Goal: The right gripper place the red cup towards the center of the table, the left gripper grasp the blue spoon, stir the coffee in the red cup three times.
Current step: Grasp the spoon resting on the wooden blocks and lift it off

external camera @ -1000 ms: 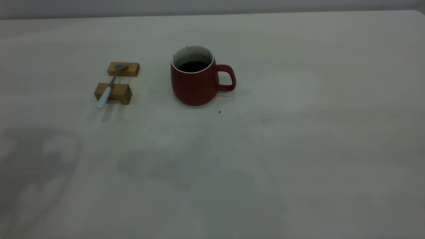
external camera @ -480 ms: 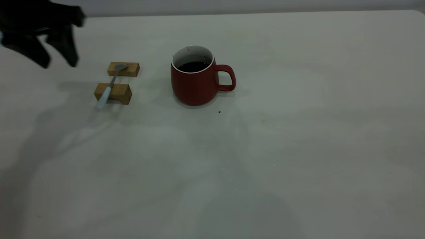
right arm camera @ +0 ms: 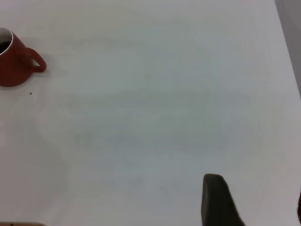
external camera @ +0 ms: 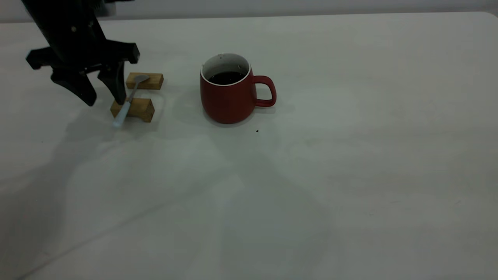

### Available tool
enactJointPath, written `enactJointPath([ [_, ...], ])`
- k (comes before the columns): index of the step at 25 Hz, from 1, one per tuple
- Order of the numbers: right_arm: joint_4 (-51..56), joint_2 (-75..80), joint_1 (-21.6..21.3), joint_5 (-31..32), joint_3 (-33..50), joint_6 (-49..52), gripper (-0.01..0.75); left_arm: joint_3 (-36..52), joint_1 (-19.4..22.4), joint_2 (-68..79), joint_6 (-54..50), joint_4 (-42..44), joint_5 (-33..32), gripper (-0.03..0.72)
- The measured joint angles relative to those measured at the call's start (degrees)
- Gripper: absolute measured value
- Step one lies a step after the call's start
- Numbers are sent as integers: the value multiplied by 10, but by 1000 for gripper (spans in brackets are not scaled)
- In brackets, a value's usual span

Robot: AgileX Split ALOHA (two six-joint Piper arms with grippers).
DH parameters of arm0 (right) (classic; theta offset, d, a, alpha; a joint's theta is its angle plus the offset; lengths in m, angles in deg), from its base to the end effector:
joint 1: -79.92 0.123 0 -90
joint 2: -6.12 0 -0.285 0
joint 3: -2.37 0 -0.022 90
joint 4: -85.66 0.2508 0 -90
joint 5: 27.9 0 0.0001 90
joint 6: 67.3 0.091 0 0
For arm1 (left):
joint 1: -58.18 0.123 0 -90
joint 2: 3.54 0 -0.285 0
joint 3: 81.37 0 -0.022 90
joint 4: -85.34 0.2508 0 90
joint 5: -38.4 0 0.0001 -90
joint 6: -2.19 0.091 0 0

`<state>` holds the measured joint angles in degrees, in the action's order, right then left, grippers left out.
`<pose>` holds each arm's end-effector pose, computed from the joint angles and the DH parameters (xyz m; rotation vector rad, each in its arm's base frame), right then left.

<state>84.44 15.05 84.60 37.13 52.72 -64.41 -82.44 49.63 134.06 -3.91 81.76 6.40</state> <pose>-0.0019 -0.0019 0.2629 -0.0326 2.1696 0.0496 0.4120 -0.0650 0.0592 -0.0102 2.9465 -0.0939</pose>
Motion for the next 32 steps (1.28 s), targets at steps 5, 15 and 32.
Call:
enactJointPath([
  [5, 0, 0, 0, 0, 0, 0, 442, -15, -1, 36, -2, -3, 3, 531],
  [15, 0, 0, 0, 0, 0, 0, 442, -21, -1, 80, -2, -7, 40, 512],
  [32, 0, 0, 0, 0, 0, 0, 442, -81, -1, 20, -4, -31, -34, 127],
])
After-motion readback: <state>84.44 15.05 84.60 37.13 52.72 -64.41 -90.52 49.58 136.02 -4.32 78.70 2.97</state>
